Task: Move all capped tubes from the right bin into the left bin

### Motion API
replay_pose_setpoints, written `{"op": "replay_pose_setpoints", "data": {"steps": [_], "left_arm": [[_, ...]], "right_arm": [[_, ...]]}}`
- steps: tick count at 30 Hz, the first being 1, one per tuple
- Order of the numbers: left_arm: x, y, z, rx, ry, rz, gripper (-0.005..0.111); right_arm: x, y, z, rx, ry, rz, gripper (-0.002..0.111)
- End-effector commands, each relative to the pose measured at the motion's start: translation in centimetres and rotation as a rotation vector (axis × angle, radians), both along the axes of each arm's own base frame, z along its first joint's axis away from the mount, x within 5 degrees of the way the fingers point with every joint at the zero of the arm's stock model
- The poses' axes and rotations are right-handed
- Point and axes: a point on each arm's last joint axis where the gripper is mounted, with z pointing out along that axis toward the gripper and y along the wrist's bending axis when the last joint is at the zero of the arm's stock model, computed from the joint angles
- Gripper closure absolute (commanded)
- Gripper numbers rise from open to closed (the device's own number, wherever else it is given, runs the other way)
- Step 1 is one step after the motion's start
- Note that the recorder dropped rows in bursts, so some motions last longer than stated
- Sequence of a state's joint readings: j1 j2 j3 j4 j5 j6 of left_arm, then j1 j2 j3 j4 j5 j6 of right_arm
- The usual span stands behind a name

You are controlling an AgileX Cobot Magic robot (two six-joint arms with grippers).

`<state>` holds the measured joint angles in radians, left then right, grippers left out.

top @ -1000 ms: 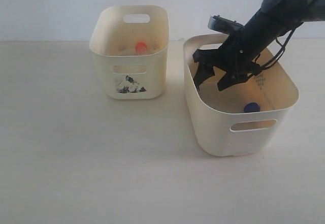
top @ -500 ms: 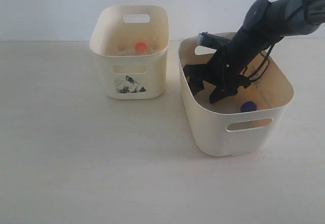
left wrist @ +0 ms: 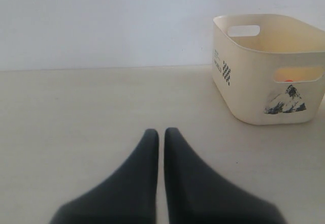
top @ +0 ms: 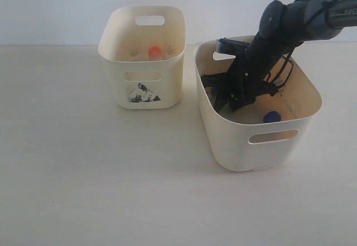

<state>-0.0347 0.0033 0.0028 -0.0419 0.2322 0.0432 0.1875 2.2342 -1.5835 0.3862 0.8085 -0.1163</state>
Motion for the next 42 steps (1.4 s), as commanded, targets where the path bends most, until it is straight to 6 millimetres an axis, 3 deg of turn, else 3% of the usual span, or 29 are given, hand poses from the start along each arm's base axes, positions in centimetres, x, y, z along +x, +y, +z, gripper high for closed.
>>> {"op": "replay_pose_setpoints", "data": {"steps": [1, 4, 7, 9, 12, 18, 22, 25, 28, 33, 36, 40, 41, 42], "left_arm": [[0.0, 0.0, 0.2, -0.007, -0.012, 0.002, 0.102], [0.0, 0.0, 0.2, -0.007, -0.012, 0.002, 0.102], [0.0, 0.0, 0.2, -0.007, -0.012, 0.002, 0.102], [0.0, 0.0, 0.2, -0.007, -0.012, 0.002, 0.102], [0.0, 0.0, 0.2, -0.007, -0.012, 0.002, 0.102], [0.0, 0.0, 0.2, -0.007, -0.012, 0.002, 0.102], [0.0, 0.0, 0.2, -0.007, -0.012, 0.002, 0.102], [0.0, 0.0, 0.2, -0.007, -0.012, 0.002, 0.102], [0.0, 0.0, 0.2, -0.007, -0.012, 0.002, 0.102], [0.0, 0.0, 0.2, -0.007, -0.012, 0.002, 0.102], [0.0, 0.0, 0.2, -0.007, -0.012, 0.002, 0.102], [0.0, 0.0, 0.2, -0.007, -0.012, 0.002, 0.102], [0.0, 0.0, 0.2, -0.007, -0.012, 0.002, 0.102], [0.0, 0.0, 0.2, -0.007, -0.012, 0.002, 0.102]], "right_arm": [[-0.5, 0.1, -1.7, -0.029, 0.053, 0.025, 0.098], [-0.4, 0.3, -0.7, -0.021, 0.088, 0.049, 0.098], [-0.3, 0.4, 1.9, -0.016, 0.084, 0.077, 0.098], [-0.3, 0.2, 4.3, -0.026, 0.049, 0.094, 0.098], [-0.7, -0.3, 8.3, -0.052, -0.014, 0.121, 0.108], [-2.6, -1.0, 17.3, -0.075, -0.209, 0.135, 0.108], [-3.7, -0.4, 22.7, 0.073, -0.436, 0.094, 0.108], [-3.7, 0.9, 25.0, 0.241, -0.591, 0.1, 0.108], [-3.2, 2.7, 25.7, 0.338, -0.715, 0.155, 0.108], [-1.7, 6.6, 23.7, 0.352, -0.854, 0.233, 0.107], [-0.4, 8.4, 21.0, 0.313, -0.866, 0.237, 0.09], [1.0, 9.4, 17.6, 0.292, -0.82, 0.215, 0.045], [1.0, 9.3, 17.6, 0.305, -0.803, 0.197, 0.047], [1.0, 9.0, 17.5, 0.314, -0.779, 0.18, 0.059]]}}
